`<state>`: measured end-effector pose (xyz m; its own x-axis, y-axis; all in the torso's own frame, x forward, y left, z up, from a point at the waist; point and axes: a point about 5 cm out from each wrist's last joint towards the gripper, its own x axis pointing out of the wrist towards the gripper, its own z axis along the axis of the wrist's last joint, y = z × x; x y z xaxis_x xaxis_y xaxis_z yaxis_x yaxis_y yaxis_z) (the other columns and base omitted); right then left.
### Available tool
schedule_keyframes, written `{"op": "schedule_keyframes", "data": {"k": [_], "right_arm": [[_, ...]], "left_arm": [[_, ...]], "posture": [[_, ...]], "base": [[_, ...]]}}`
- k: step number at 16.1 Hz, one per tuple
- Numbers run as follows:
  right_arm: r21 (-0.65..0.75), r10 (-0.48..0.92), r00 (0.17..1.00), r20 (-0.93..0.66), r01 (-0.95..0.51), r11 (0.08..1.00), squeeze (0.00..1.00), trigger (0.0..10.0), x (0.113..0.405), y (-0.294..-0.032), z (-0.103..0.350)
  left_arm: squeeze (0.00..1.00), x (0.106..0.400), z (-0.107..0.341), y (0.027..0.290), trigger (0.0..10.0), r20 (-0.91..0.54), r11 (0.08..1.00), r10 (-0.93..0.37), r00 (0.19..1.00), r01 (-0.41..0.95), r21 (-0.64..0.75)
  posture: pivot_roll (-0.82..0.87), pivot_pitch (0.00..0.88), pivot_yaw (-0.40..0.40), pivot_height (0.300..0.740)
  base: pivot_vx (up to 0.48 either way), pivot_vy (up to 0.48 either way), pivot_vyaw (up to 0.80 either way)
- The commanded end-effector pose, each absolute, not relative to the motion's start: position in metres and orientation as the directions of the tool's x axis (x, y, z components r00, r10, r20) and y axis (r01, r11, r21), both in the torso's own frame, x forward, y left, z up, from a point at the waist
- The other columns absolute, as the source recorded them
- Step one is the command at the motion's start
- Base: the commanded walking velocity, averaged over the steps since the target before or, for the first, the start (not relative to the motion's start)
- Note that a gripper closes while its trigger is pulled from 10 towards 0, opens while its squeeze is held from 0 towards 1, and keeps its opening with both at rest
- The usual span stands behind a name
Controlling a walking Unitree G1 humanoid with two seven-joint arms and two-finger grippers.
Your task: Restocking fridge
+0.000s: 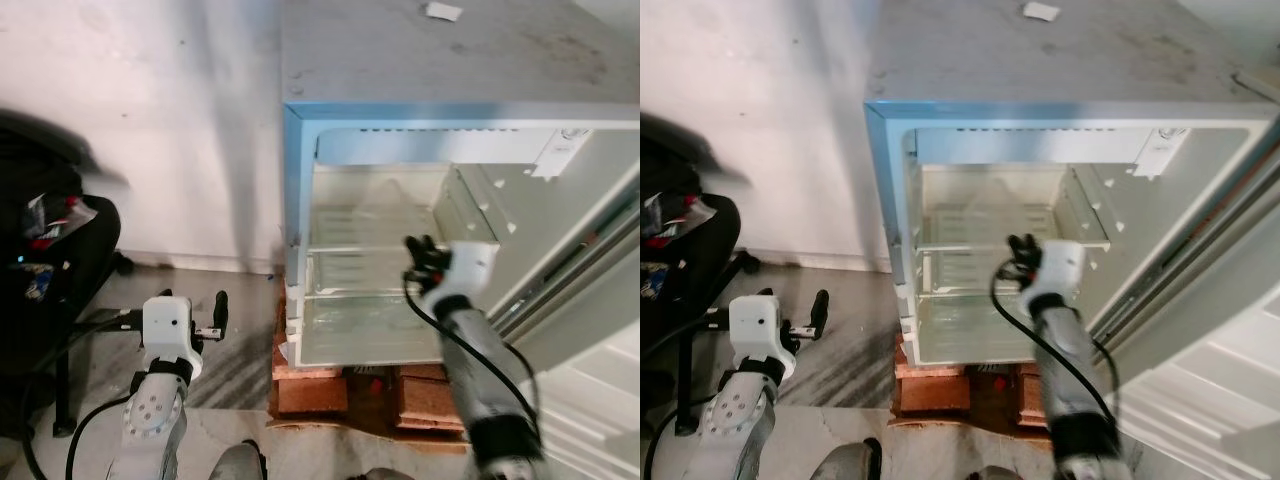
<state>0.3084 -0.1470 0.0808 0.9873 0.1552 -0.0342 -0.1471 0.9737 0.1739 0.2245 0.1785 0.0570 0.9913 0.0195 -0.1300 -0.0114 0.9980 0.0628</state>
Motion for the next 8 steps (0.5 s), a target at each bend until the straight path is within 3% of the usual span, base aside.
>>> {"op": "schedule_keyframes", "data": {"k": [1, 6, 8], "right_arm": [[0.198, 0.165, 0.984, -0.067, -0.149, 0.969, 0.0, 10.0, 0.311, -0.143, 0.076], [0.269, 0.237, 0.966, -0.1, -0.203, 0.942, 0.0, 10.0, 0.338, -0.111, 0.077], [0.322, 0.213, 0.968, -0.131, -0.161, 0.933, 0.0, 10.0, 0.352, -0.103, 0.083]], "left_arm": [[0.0, 0.221, 0.058, 0.179, 10.0, -0.139, 0.997, 0.022, 0.99, -0.012, 0.071], [0.0, 0.203, 0.064, 0.186, 10.0, -0.156, 0.995, 0.051, 0.986, -0.036, 0.098], [0.0, 0.193, 0.069, 0.189, 10.0, -0.159, 0.992, 0.067, 0.985, -0.05, 0.112]], "posture": [[0.18, 0.161, -0.067, 0.74], [0.26, 0.223, -0.079, 0.74], [0.31, 0.269, -0.093, 0.74]], "base": [[0.0, 0.0, 0.0], [0.0, 0.0, 0.0], [0.0, 0.0, 0.0]]}}
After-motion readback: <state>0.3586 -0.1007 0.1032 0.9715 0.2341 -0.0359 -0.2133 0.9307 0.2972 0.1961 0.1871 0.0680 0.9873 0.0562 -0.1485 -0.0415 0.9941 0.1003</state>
